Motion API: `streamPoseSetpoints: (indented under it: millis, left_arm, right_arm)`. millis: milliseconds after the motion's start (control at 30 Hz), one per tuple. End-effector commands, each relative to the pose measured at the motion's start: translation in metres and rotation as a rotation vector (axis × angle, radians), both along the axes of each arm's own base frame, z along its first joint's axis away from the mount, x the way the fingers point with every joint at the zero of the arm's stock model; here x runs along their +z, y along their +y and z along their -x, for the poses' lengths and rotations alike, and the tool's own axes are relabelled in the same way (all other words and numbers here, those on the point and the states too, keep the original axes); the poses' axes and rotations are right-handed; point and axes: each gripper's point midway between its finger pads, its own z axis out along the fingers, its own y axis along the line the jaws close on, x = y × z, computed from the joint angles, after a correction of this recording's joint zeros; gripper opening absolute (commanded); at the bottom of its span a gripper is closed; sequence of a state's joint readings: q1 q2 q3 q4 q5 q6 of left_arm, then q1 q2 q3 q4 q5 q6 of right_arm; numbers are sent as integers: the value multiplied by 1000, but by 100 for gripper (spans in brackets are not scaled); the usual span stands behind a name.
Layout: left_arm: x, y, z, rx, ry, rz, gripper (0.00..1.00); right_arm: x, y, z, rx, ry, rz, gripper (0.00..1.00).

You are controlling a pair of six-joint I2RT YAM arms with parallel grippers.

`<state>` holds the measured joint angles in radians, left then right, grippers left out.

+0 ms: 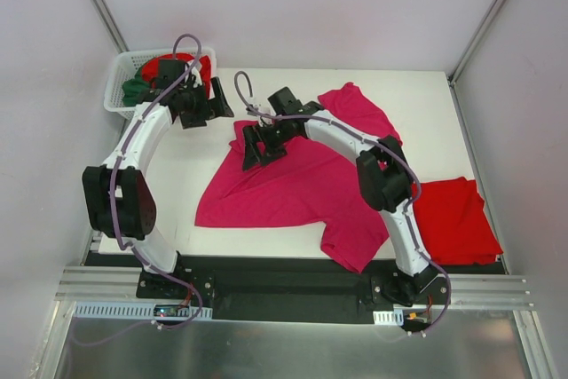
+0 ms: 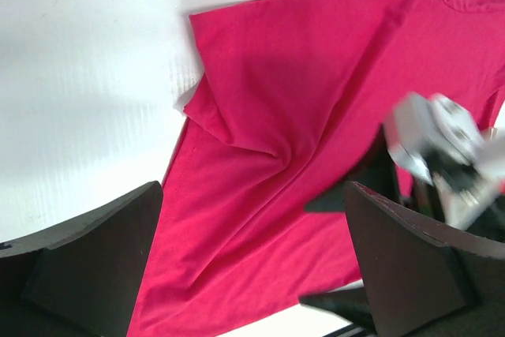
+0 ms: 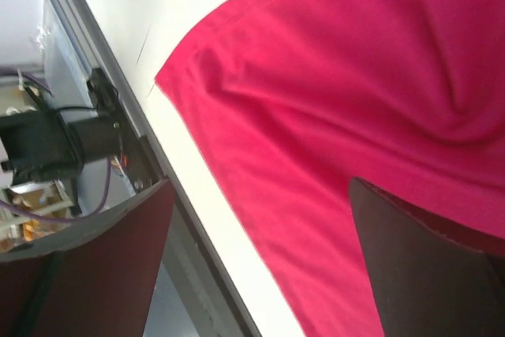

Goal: Fold and stack the t-shirts

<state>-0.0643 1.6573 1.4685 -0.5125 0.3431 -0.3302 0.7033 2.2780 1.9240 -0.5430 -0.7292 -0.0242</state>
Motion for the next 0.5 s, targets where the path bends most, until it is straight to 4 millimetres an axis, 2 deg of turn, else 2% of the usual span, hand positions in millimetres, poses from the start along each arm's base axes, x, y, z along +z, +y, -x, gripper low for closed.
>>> streamPoseSetpoints:
  millis: [0,67,100,133,167,200,267,300,333,467]
  left_arm:
    - [-16,-8,-7,-22,15,45,99]
    - [-38,-9,-15,-17,66,54,99]
    - [-42,-13,-18,-25,82,75,99]
    - [-60,-15,-21,-27,126,86,99]
    - [-66,-17,-24,-29,133,95,99]
    - [-73,-18,-26,-27,144,102,99]
    - [-89,-19,-30,-36,162,101,100]
    - [-92,-20,-34,-42,156,103,95]
    - [-104,-20,-34,-45,183,104,93]
    - [-121,-19,-39,-53,208,100,76]
  right_arm:
    - [46,-17,25,71,-157,44,96]
    - [44,-29,38,86,-186,125,96]
    - [33,-39,45,102,-191,173,96]
    - [32,-49,48,90,-228,237,96]
    - [28,-57,49,82,-245,278,96]
    - [12,-70,57,84,-231,332,96]
    - [8,-79,61,66,-238,361,96]
    - [1,-85,66,66,-221,382,96]
    - [1,-88,69,64,-215,390,96]
    - [8,-96,77,60,-222,401,96]
